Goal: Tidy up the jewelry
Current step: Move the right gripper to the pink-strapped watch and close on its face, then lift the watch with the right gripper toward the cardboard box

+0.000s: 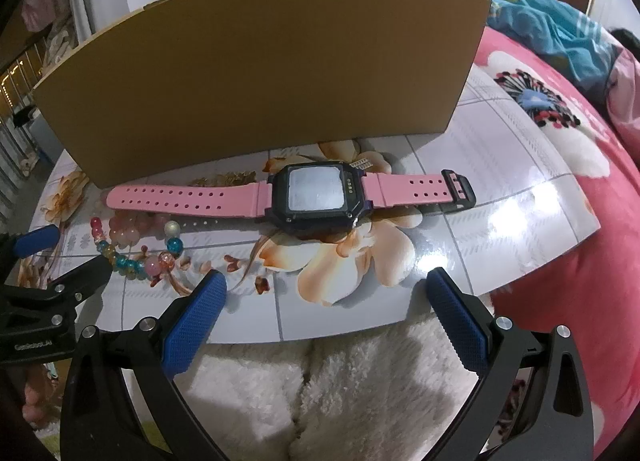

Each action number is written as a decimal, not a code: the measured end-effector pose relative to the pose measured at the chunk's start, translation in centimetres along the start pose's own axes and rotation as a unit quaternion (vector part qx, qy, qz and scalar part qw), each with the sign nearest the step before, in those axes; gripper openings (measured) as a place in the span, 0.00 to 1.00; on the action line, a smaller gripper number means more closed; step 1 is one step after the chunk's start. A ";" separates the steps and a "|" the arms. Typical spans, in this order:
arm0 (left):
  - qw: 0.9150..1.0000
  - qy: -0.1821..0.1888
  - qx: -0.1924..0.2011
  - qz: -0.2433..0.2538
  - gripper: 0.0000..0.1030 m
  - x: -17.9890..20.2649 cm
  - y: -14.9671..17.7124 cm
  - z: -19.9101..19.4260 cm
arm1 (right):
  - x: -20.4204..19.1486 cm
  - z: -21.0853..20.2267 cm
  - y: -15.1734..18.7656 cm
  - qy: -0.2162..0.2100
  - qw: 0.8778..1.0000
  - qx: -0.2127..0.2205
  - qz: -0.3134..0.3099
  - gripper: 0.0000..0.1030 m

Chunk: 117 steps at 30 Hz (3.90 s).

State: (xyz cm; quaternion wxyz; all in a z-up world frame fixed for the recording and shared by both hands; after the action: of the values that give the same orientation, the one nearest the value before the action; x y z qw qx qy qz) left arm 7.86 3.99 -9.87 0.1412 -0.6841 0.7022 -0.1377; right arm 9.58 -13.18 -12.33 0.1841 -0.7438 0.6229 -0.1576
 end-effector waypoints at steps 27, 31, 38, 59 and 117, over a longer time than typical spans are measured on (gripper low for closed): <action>0.992 0.044 0.056 0.100 0.96 0.1 -2.2 -0.7 | 0.7 0.3 -2.3 -0.035 0.999 -0.007 -0.012 0.93; 0.984 0.064 0.109 0.123 0.96 1.8 -3.0 -3.0 | 1.7 -1.2 -2.8 -0.045 0.998 0.024 -0.036 0.91; 0.978 0.083 0.130 0.139 0.81 5.0 -4.2 -3.4 | 3.1 -3.4 -4.6 -0.072 0.983 0.060 -0.158 0.81; 0.970 0.089 0.120 0.194 0.34 11.6 -4.8 -3.0 | 0.7 -0.2 -4.9 -0.108 0.883 -0.011 -0.456 0.48; 0.963 0.030 0.081 0.254 0.07 15.5 -6.2 1.5 | 12.3 -2.0 -10.0 -0.290 0.931 -0.066 -0.214 0.57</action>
State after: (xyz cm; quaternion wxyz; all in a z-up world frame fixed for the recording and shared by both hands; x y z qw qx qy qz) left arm 13.79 -11.69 -9.03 0.2047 -0.4653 0.8434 -0.1742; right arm 19.51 -23.91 -5.81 0.2694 -0.8830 0.3778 0.0706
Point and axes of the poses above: each gripper's, at about its wrist camera, not at the fingertips, and z roughly the way its jaws point, x to its right, y to its underside, the point moved 7 cm from there along z, roughly the way its jaws point, and after that the axes turned 6 degrees about -x, right-handed, at the moved point
